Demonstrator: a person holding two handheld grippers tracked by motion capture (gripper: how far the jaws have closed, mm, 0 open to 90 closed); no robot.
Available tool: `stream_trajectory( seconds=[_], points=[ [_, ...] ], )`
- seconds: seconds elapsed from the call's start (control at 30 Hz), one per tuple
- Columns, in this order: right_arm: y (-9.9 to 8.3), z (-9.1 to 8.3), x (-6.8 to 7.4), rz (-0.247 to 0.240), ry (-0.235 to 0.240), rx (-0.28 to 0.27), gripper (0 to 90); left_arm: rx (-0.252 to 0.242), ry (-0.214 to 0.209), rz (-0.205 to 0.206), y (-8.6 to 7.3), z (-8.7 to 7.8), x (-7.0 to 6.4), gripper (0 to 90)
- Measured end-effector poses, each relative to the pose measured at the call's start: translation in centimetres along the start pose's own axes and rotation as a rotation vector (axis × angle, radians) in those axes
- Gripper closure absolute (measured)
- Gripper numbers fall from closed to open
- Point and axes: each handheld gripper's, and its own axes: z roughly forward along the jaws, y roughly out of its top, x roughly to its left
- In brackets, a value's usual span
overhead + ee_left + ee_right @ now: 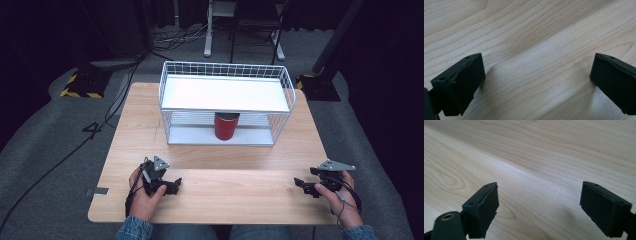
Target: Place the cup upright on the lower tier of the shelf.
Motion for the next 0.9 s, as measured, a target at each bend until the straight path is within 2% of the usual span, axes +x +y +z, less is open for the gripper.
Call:
stream_trajectory(
  seconds=[0.23, 0.33, 0.37, 0.5, 0.63, 0.73, 0.9],
  points=[
    [-0.8, 0.7, 0.5, -0.053, -0.011, 0.050, 15.8, -0.001, 0.001, -0.002, 0.0, 0.0, 0.0, 0.1],
    [-1.0, 0.9, 0.7, -0.056, -0.016, 0.036, 14.8, -0.002, 0.001, -0.002, 0.0, 0.0, 0.0, 0.1],
    [-1.2, 1.0, 0.9, -0.041, -0.028, 0.018, 14.0, -0.001, 0.000, 0.001, 0.0, 0.0, 0.0, 0.1],
    [-1.5, 1.4, 1.0, -0.037, -0.033, -0.013, 8.0, -0.002, 0.001, 0.000, 0.0, 0.0, 0.0, 0.1],
    [-1.5, 1.4, 1.0, -0.048, -0.030, -0.010, 5.4, -0.002, 0.001, 0.001, 0.0, 0.0, 0.0, 0.1],
    [-1.4, 1.6, 1.1, -0.059, -0.017, 0.006, 0.1, -0.002, 0.001, 0.002, 0.0, 0.0, 0.0, 0.1],
    [-1.4, 1.6, 1.1, -0.059, -0.014, 0.006, 0.1, -0.002, 0.001, 0.001, 0.0, 0.0, 0.0, 0.1]
  ],
)
